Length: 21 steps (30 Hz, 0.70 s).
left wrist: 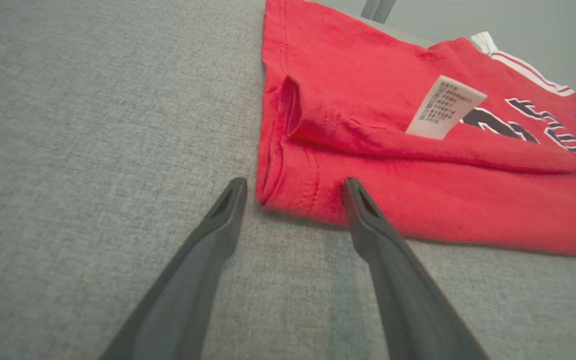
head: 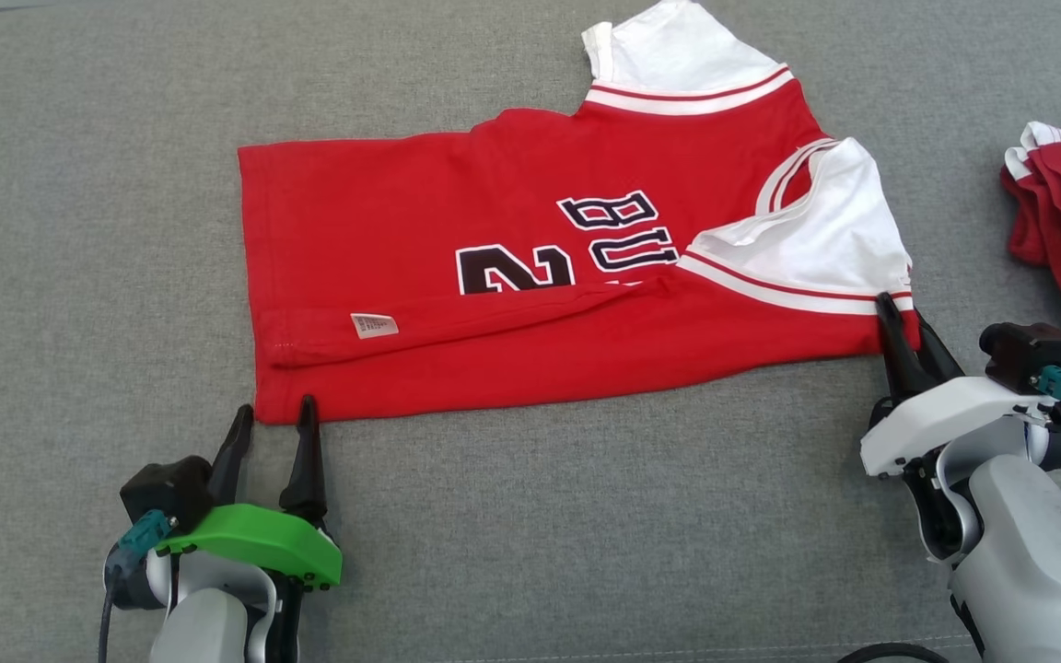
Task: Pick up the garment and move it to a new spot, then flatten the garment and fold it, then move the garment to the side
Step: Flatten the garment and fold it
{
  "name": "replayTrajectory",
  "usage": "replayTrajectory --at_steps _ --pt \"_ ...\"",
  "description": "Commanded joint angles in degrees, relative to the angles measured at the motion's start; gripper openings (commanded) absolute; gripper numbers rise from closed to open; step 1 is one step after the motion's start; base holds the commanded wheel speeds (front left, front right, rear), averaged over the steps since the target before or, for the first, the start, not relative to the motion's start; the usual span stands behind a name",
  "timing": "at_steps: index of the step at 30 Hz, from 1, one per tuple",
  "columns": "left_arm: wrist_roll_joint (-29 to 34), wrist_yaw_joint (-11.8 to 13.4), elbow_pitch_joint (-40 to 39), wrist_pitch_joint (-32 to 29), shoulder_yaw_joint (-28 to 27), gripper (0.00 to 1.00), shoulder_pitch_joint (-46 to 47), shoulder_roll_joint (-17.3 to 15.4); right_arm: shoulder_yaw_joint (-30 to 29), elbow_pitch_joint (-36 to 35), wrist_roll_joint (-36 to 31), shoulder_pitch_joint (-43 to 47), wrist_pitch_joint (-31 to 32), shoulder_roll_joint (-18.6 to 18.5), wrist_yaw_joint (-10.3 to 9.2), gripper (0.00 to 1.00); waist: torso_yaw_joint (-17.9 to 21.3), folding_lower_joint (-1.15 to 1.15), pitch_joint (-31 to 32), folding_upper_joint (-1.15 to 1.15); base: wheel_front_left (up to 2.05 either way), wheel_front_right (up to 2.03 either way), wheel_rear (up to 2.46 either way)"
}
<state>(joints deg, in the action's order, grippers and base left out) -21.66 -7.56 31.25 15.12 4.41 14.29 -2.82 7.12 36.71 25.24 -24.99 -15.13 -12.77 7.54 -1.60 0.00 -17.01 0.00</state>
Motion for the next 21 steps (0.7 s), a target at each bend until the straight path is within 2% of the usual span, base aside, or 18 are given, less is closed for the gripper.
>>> replayTrajectory --at_steps 1,5,6,7,8,9,14,21 --pt "-0.4 0.2 0.6 0.0 -0.3 1.0 1.3 -0.2 0.4 -0.5 0.3 -0.6 0.0 0.1 -0.11 0.0 0.3 0.0 -0.3 0.0 0.0 0.0 0.0" --pt "-0.9 0.2 2.3 0.0 -0.1 1.0 2.1 -0.2 1.2 -0.9 0.2 -0.7 0.0 0.4 -0.11 0.0 0.6 0.0 -0.6 0.0 0.0 0.0 0.0" --pt "-1.4 0.2 3.1 -0.1 0.1 0.92 2.3 -0.2 1.3 -1.0 0.3 -0.7 0.0 0.4 -0.11 0.0 0.7 0.0 -0.6 0.0 0.0 0.0 0.0" --pt "-1.8 0.2 4.1 -0.1 0.3 0.46 2.5 -0.2 1.4 -1.1 0.4 -0.7 0.0 0.4 -0.11 0.0 0.7 0.0 -0.7 0.0 0.0 0.0 0.0" --pt "-2.6 0.2 5.0 -0.1 0.7 0.13 2.7 -0.2 1.5 -1.1 0.6 -0.7 0.0 0.5 -0.11 0.0 0.8 0.0 -0.7 0.0 0.0 0.0 0.0" --pt "-3.2 0.2 5.7 -0.1 1.3 0.0 2.9 -0.1 1.6 -1.1 0.7 -0.6 0.0 0.4 -0.11 0.0 0.8 0.0 -0.7 0.0 0.0 0.0 0.0" --pt "-7.5 0.1 4.8 -0.1 4.1 0.0 4.4 -0.1 1.2 -1.2 1.2 -0.4 0.0 0.0 -0.11 0.0 0.5 0.0 -0.6 0.0 0.0 0.0 0.0" --pt "-9.6 0.1 1.4 0.0 4.0 0.0 5.7 -0.3 0.7 -0.9 1.8 -1.5 0.0 -0.3 -0.11 0.0 -0.2 0.0 0.2 0.0 0.0 0.0 0.0"
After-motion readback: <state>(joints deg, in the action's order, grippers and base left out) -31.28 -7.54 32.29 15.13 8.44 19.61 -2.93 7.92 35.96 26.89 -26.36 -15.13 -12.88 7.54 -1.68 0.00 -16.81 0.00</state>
